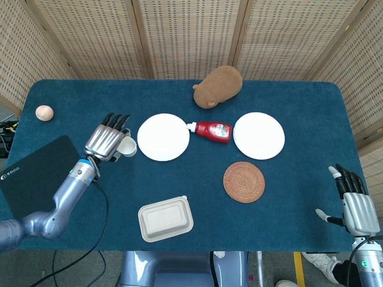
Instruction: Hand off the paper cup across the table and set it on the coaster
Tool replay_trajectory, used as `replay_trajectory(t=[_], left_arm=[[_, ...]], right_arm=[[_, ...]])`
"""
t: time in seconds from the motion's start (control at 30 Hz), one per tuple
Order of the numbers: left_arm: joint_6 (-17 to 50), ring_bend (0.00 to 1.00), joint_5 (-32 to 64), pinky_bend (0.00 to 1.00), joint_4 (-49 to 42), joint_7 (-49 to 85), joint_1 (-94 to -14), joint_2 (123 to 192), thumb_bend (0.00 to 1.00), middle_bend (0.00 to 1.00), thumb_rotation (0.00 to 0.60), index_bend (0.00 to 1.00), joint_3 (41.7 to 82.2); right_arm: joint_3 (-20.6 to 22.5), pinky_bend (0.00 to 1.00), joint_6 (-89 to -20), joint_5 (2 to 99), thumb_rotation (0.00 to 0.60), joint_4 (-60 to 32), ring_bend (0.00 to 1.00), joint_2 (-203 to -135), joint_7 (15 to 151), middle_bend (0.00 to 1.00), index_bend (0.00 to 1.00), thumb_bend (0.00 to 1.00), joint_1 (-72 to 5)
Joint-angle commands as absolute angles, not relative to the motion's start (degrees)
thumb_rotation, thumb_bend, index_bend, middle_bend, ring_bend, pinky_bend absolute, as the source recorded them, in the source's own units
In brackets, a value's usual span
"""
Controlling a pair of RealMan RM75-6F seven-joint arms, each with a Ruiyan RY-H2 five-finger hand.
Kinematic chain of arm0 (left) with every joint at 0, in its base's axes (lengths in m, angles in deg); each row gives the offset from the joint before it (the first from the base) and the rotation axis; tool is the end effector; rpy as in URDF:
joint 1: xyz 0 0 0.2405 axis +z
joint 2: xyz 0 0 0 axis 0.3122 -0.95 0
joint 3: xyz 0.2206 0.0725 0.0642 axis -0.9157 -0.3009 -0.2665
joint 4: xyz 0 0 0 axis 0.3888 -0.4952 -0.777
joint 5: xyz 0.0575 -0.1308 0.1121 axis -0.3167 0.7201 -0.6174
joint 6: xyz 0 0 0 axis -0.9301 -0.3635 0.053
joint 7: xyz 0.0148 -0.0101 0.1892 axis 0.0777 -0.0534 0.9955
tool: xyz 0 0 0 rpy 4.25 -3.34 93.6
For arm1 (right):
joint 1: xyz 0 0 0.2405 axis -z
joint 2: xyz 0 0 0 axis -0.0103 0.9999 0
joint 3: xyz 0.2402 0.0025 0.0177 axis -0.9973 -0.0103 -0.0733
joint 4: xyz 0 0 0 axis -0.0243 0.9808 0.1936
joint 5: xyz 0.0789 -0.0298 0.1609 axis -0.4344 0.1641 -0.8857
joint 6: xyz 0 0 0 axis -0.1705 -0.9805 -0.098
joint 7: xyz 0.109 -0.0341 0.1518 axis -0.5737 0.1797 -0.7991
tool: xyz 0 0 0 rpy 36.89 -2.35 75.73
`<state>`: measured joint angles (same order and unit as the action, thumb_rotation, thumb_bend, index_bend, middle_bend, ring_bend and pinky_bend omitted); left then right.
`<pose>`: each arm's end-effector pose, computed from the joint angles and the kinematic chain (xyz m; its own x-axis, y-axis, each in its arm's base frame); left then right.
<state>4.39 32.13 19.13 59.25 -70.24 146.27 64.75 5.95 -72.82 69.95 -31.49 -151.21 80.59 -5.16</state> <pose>-0.1120 0.4077 0.0724 0.7213 0.1624 0.6733 0.6793 -0.3561 -0.6417 -0.2929 -0.2353 0.1757 0.3099 -0.0024 0.9508 -0.9501 0.0364 0.3098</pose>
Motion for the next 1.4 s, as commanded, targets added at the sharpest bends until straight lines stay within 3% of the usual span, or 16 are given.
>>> replay_trajectory(t=[0.03, 0.63, 1.0, 1.07, 1.23, 1.33, 1.37, 1.4], left_arm=[[5.91, 0.00, 37.26, 0.00, 20.49, 64.59, -74.67, 149.61, 0.32, 0.00, 0.600, 0.37, 65.30], [10.44, 0.00, 51.05, 0.00, 16.70, 77.80, -87.32, 162.41, 0.31, 0.00, 0.600, 0.37, 64.20], [12.61, 0.00, 50.56, 0.00, 15.20, 78.44, -88.47, 165.83, 0.23, 0.00, 0.600, 0.37, 62.06], [12.70, 0.00, 50.23, 0.00, 15.04, 78.03, -88.29, 165.94, 0.19, 0.00, 0.600, 0.35, 61.79], [12.45, 0.00, 49.46, 0.00, 14.50, 77.15, -87.76, 166.49, 0.05, 0.00, 0.600, 0.17, 60.81], [12.29, 0.00, 49.00, 0.00, 14.08, 76.42, -87.43, 166.90, 0.02, 0.00, 0.600, 0.05, 60.47], [12.28, 0.00, 48.88, 0.00, 14.00, 76.28, -87.38, 166.97, 0.02, 0.00, 0.584, 0.03, 60.44], [12.27, 0.00, 48.60, 0.00, 13.86, 75.94, -87.26, 167.08, 0.01, 0.00, 0.476, 0.02, 60.42]], right_arm=[[5.72, 0.00, -72.18, 69.27, 0.600, -30.69, 0.00, -151.20, 79.41, 0.00, 0.00, 0.02, -5.25], [4.92, 0.00, -71.49, 67.78, 0.600, -27.74, 0.00, -150.85, 73.48, 0.00, 0.00, 0.02, -4.84], [4.80, 0.00, -71.64, 67.58, 0.600, -28.19, 0.00, -150.82, 74.04, 0.00, 0.00, 0.02, -4.69], [4.79, 0.00, -71.64, 67.58, 0.600, -28.28, 0.00, -150.86, 74.24, 0.00, 0.00, 0.02, -4.70], [4.77, 0.00, -71.74, 67.63, 0.600, -28.44, 0.00, -150.91, 74.61, 0.00, 0.00, 0.02, -4.70], [4.74, 0.00, -71.73, 67.57, 0.600, -28.52, 0.00, -150.90, 74.63, 0.00, 0.00, 0.02, -4.68], [4.74, 0.00, -71.73, 67.57, 0.600, -28.53, 0.00, -150.90, 74.63, 0.00, 0.00, 0.02, -4.68], [4.72, 0.00, -71.77, 67.57, 0.600, -28.56, 0.00, -150.89, 74.61, 0.00, 0.00, 0.02, -4.67]])
